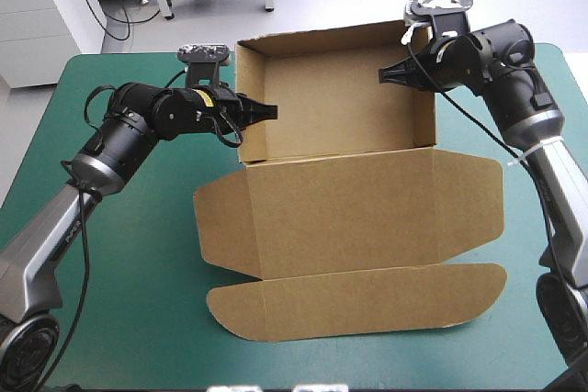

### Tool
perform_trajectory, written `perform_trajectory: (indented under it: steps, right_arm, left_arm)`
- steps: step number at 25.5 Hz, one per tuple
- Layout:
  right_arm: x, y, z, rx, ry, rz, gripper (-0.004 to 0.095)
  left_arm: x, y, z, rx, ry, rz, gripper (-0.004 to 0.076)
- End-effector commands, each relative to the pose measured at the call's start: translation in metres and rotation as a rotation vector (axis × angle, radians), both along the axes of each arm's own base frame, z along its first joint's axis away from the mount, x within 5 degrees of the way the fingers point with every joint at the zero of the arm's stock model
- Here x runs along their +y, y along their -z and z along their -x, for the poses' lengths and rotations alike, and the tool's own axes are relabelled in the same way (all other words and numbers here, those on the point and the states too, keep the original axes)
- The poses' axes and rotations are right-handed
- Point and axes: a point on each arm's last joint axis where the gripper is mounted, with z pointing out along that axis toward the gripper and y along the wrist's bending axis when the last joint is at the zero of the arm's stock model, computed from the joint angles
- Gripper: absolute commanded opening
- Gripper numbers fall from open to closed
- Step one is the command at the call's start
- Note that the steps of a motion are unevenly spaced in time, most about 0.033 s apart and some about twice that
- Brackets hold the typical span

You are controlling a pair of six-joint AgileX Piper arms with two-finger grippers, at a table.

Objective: Fold the box

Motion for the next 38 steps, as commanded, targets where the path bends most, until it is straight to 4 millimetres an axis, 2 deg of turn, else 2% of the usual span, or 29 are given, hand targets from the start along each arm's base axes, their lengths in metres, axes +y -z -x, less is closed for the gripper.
perform_trajectory:
  steps: [1,10,13,19,23,30,33,35,38]
  right_arm:
    - [0.003,-0.007,-0.002,-0.033,-0.029,-0.019,-0.0016]
    - [0.015,0.045,-0.032,0.151,-0.046,0.012,-0.0016]
    - [0.024,0.072,-0.046,0.226,-0.082,-0.005,-0.0016]
    - [0.029,0.108,-0.061,0.327,-0.079,0.018,-0.0016]
    - [0.032,0.124,-0.067,0.367,-0.081,0.015,-0.0016]
    - [0.034,0.136,-0.070,0.413,-0.088,0.009,-0.0016]
    - [0.033,0.138,-0.071,0.416,-0.089,0.017,-0.0016]
    - [0.033,0.137,-0.071,0.410,-0.090,0.019,-0.0014]
    - [0.033,0.137,-0.071,0.410,-0.095,0.023,0.0044]
  left_arm:
    - [-0.005,-0.017,0.005,-0.055,0.052,0.030,0.0001]
    - [-0.011,0.020,-0.017,0.021,0.061,-0.087,0.0001]
    - [-0.010,0.039,-0.025,0.073,0.068,-0.183,0.0001]
    - [-0.008,0.061,-0.037,0.099,0.070,-0.307,0.0001]
    - [-0.007,0.070,-0.041,0.115,0.070,-0.355,0.0001]
    - [-0.010,0.082,-0.043,0.185,0.073,-0.328,0.0006]
    - [-0.008,0.087,-0.046,0.226,0.063,-0.289,0.0067]
    - [-0.007,0.089,-0.047,0.247,0.057,-0.263,0.0155]
    - [-0.001,0.090,-0.050,0.264,0.039,-0.240,0.0354]
